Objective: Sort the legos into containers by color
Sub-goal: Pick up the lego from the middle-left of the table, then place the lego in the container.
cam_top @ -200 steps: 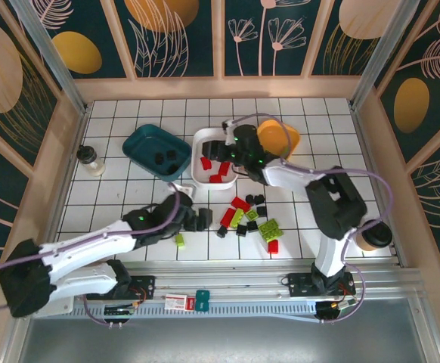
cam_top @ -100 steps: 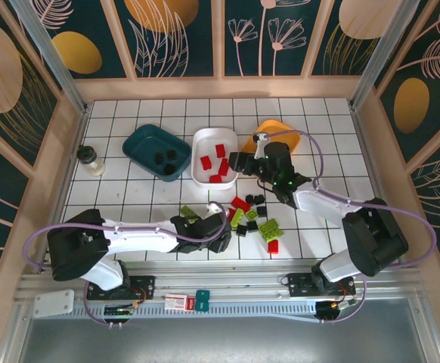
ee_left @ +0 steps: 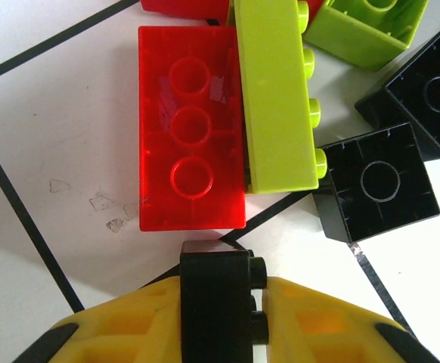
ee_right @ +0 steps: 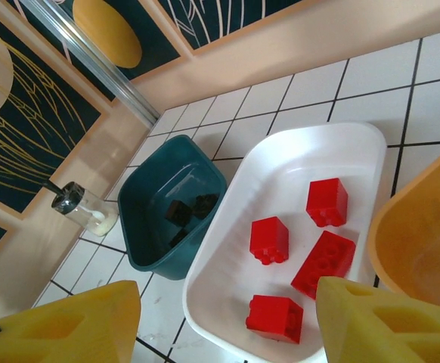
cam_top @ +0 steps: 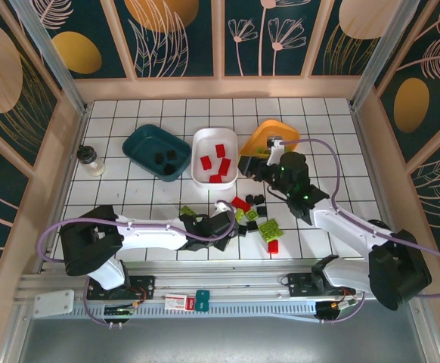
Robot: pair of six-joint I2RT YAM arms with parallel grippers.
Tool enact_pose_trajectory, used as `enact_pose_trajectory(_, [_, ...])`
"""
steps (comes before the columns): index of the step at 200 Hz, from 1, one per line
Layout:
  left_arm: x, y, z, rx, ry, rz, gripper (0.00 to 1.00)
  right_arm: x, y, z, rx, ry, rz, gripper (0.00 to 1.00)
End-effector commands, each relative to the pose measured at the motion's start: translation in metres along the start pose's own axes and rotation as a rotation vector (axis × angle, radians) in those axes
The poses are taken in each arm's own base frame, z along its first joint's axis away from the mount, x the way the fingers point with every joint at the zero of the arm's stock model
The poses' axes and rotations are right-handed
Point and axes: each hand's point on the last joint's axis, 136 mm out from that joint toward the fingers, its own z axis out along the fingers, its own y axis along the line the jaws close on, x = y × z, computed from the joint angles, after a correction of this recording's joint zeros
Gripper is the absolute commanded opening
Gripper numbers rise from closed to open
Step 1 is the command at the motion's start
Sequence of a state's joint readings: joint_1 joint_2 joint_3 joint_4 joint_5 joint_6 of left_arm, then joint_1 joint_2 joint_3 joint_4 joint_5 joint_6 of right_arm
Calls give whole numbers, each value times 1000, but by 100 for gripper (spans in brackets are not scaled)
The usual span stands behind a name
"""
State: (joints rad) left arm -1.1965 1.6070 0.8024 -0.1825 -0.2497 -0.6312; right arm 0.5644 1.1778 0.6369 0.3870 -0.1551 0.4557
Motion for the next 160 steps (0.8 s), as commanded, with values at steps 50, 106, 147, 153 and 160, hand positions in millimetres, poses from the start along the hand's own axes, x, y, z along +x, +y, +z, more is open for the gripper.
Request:
enact_pose_trajectory(50, [-99,89,-72,-61,-326,-289,19,21,-2,-15,24,34,16,63])
enact_pose_trajectory(106, [-159,237,-90,-198,-506,-656,19,45,-4,-17,67,88,-18,63])
enact_pose_trajectory(147, [-172,293,-52,-239,-451,-772,16,68,-1,-27,79,148,-40,64])
enact_pose_trajectory(153, [-183,298,-53,-233,-467,-781,16,73,-1,-29,85,161,-47,64])
enact_pose_trajectory(160, [-188,305,-50,-236,-464,-792,16,78,-2,-31,93,176,-56,64])
